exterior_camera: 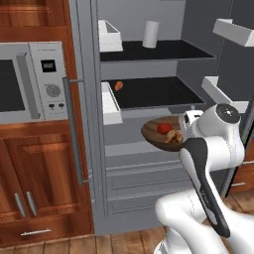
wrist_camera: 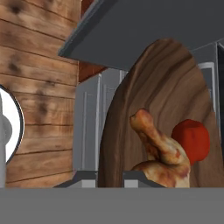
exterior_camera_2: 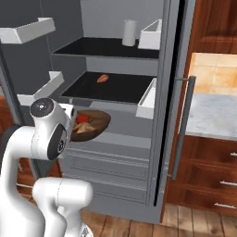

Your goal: Pick the chicken drumstick and bell pepper from their plates and place them in the bowl. Then put the bowl in the fridge.

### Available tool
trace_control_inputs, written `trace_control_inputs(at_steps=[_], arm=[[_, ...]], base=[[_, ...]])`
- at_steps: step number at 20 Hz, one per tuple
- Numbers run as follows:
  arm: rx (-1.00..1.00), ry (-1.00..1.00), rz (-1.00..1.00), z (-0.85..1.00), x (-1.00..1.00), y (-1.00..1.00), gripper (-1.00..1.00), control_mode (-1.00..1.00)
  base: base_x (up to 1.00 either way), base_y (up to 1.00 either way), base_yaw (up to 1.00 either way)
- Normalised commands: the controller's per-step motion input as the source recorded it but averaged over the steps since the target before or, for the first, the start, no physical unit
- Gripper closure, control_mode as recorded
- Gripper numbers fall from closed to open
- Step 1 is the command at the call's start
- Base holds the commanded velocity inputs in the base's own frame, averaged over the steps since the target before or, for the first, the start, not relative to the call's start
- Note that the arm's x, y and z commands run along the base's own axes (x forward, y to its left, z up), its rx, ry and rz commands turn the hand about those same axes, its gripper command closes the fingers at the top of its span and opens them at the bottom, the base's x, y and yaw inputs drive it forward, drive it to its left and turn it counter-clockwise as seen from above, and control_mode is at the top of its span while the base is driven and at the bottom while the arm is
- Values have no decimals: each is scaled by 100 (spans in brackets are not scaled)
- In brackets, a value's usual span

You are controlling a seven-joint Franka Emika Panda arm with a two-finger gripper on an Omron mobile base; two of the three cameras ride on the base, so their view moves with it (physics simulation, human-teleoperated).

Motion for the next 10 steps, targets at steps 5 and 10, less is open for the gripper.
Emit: trace_control_inputs(at_steps=[5,10], arm=[[0,0,0,0,0,0,100,100],[0,0,0,0,0,0,100,100]], base=[[48,-26,1],[28,-12,0]])
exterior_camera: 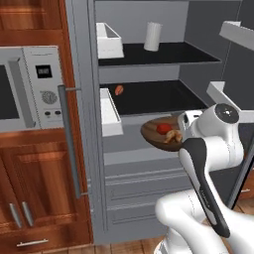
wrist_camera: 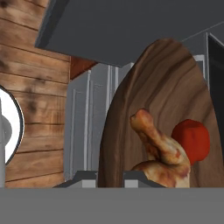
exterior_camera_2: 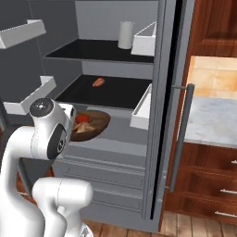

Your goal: Pick the chicken drumstick and bell pepper from their plates and place them in the bowl. Then put the bowl in the fridge.

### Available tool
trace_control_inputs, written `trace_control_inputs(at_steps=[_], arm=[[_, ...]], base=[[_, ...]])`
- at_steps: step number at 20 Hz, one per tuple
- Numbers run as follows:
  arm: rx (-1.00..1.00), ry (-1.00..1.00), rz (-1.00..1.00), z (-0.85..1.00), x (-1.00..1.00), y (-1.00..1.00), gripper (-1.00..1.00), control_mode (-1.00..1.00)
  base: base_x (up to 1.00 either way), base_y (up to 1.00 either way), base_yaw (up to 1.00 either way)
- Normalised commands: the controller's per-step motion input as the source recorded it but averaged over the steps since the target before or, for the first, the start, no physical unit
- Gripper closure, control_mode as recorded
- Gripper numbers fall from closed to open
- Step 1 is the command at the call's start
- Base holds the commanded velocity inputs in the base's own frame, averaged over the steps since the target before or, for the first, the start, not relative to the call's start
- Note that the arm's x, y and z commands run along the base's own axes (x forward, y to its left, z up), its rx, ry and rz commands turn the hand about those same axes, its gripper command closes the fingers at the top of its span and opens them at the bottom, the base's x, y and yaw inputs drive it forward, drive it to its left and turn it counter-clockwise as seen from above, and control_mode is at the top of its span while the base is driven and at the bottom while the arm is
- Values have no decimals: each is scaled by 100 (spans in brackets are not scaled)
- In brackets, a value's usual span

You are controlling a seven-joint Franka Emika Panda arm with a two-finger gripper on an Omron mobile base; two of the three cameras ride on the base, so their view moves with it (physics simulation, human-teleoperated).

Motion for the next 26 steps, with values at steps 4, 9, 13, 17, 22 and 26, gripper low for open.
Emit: trace_control_inputs(at_steps=[4,9,13,17,22,26], arm=[[0,0,0,0,0,0,100,100],[0,0,0,0,0,0,100,100],[0,0,0,0,0,0,100,100],[0,0,0,0,0,0,100,100],[0,0,0,0,0,0,100,100],[0,0,0,0,0,0,100,100]], base=[[28,-8,-11],[33,-1,-31],[37,0,-20],[39,0,-2],[37,0,2],[38,0,11]])
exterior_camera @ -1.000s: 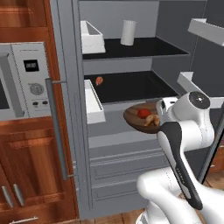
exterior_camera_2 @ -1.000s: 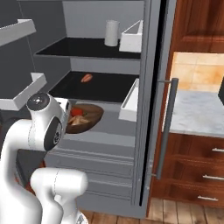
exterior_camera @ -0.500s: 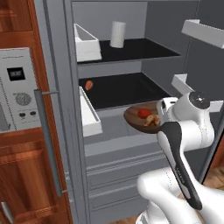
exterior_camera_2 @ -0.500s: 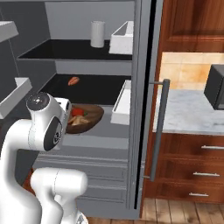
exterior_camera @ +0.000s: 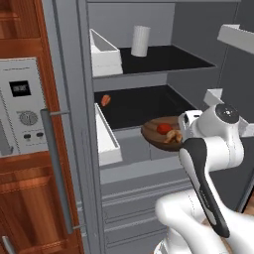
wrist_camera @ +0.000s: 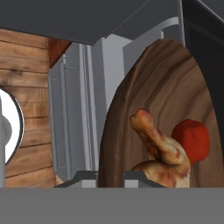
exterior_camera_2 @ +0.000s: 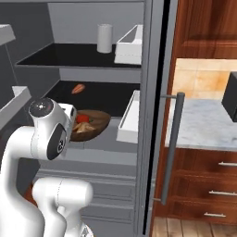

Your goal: Pick the chicken drumstick and bell pepper from their plates and place them in the bowl. Then put the bowl in the fridge.

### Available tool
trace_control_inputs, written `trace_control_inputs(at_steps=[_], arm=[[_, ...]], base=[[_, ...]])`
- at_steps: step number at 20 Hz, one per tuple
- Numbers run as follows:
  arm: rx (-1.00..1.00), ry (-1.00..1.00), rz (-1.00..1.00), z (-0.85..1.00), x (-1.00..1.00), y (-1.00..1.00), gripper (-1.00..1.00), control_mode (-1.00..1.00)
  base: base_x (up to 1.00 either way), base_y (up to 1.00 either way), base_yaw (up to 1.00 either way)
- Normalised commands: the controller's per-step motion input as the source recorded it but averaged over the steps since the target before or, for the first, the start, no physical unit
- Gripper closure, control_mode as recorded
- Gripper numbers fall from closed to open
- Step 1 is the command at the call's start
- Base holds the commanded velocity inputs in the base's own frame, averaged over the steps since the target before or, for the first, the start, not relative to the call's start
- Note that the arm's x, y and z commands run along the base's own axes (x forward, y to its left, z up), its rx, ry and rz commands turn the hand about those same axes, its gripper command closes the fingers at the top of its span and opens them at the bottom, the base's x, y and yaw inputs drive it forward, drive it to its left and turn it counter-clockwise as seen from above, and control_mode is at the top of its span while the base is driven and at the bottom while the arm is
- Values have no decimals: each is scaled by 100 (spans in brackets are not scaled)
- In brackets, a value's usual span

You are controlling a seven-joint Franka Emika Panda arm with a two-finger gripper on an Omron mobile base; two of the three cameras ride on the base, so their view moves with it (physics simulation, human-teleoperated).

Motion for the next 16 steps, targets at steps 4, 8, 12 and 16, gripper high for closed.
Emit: trace_control_inputs(at_steps=[4,8,12,16], arm=[[0,0,0,0,0,0,100,100],[0,0,0,0,0,0,100,100],[0,0,0,0,0,0,100,100],[0,0,0,0,0,0,100,100]], base=[[39,0,11],[44,-1,10],[46,-7,5],[8,-5,0]])
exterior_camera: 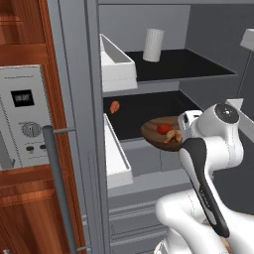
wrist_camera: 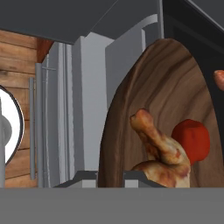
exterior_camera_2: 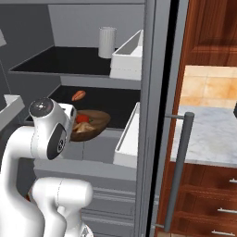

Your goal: Pick the chicken drumstick and bell pepper from their plates and place them in the bowl. Then put the bowl in the fridge.

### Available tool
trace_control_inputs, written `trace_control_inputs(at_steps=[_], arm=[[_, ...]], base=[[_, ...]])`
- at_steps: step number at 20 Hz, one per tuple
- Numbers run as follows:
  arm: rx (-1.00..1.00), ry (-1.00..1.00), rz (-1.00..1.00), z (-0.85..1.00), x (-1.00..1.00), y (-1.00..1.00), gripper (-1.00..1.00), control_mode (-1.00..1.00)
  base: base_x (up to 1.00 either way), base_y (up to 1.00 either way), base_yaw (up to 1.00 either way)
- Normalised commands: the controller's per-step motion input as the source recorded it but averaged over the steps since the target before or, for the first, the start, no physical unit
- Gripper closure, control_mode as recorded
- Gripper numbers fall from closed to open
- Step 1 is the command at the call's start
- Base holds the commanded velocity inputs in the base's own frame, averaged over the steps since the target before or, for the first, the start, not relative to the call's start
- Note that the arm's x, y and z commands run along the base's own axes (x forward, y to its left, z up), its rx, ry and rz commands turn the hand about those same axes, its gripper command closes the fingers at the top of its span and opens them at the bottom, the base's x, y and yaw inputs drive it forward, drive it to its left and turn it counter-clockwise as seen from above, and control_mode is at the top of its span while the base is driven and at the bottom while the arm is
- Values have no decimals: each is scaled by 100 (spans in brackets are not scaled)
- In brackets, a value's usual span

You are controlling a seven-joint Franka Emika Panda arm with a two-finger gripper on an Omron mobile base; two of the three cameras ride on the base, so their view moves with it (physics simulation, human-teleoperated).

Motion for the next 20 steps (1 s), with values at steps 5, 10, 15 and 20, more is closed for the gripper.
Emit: trace_control_inputs(at_steps=[5,10,15,20], arm=[[0,0,0,0,0,0,100,100],[0,0,0,0,0,0,100,100],[0,0,0,0,0,0,100,-100],[0,0,0,0,0,0,100,-100]], base=[[0,0,0],[0,0,0],[0,0,0],[0,0,0]])
